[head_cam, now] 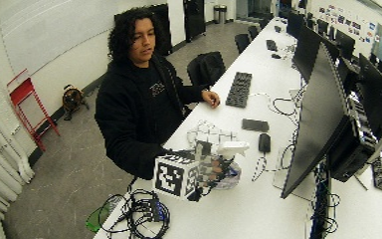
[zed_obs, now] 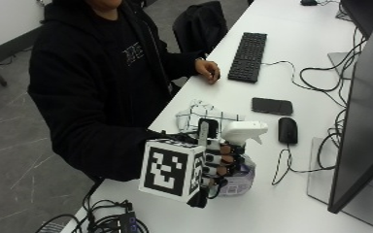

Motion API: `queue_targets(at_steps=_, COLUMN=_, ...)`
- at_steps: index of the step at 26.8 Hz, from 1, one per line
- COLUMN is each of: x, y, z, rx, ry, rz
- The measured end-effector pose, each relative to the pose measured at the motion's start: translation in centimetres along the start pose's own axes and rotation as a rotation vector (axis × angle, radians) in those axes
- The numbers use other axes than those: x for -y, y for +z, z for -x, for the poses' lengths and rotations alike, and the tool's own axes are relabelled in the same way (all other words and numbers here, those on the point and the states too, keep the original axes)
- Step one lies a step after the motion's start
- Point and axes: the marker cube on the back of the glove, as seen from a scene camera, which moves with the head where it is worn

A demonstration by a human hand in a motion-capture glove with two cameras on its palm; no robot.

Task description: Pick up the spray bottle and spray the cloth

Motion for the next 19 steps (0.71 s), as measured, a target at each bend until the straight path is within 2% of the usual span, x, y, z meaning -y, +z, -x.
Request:
queue_targets(at_steps=10, x=2.7, y=2.1, z=0.1, rx=0.111, ry=-0.001, rz=0.018)
queue_targets(at_steps=19, x=3.9, y=3.8, z=0.1, rx=0.344, ry=-0.028, rz=0.022)
